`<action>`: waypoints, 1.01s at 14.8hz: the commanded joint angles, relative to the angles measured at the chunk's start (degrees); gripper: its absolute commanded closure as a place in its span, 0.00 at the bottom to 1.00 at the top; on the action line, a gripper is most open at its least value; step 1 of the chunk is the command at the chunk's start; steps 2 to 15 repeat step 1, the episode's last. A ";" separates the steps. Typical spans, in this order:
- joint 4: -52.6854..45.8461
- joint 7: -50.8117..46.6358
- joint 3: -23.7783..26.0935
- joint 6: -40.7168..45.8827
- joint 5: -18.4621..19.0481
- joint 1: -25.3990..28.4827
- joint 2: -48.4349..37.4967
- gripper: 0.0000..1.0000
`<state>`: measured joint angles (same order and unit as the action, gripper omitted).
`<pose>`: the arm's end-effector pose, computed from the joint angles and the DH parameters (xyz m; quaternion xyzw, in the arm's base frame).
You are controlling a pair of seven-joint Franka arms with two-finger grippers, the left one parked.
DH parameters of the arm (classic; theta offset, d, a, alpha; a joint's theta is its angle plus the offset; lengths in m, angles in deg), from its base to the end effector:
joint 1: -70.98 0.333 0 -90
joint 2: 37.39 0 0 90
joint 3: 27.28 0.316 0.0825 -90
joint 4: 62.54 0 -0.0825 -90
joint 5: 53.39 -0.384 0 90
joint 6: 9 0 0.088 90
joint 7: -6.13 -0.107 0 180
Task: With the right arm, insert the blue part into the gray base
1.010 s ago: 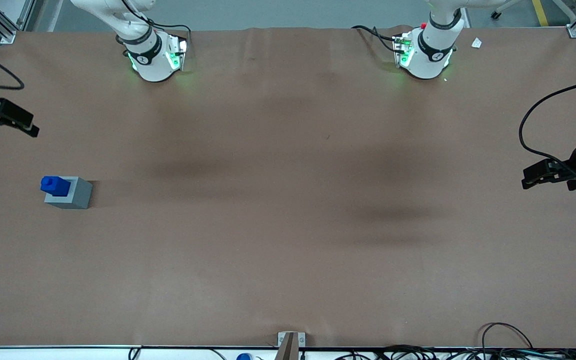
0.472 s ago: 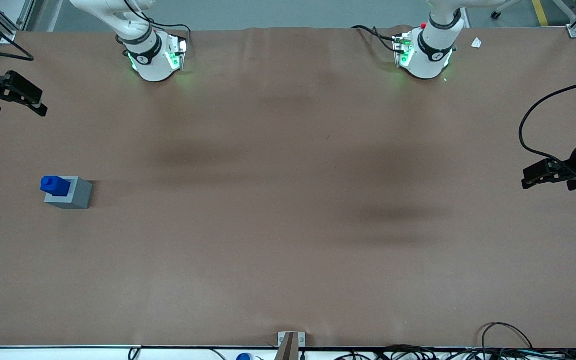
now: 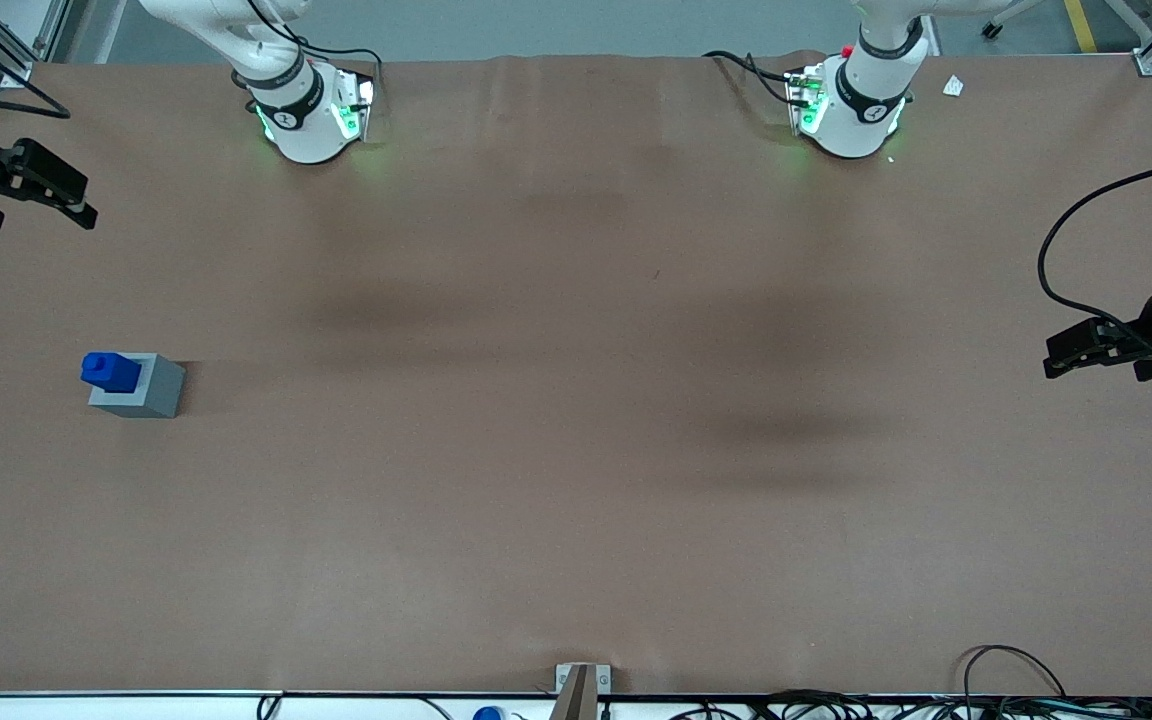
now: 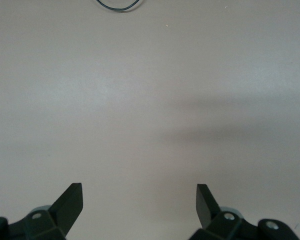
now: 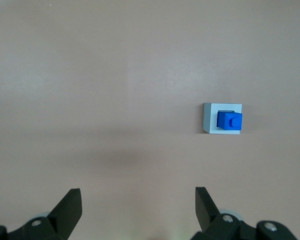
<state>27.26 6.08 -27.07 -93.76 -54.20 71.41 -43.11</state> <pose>0.5132 0.0075 0.6714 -0.9999 -0.0058 -0.0059 0.0069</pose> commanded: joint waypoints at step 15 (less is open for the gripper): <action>1.08 1.01 -0.48 0.47 -0.34 0.45 -0.96 0.00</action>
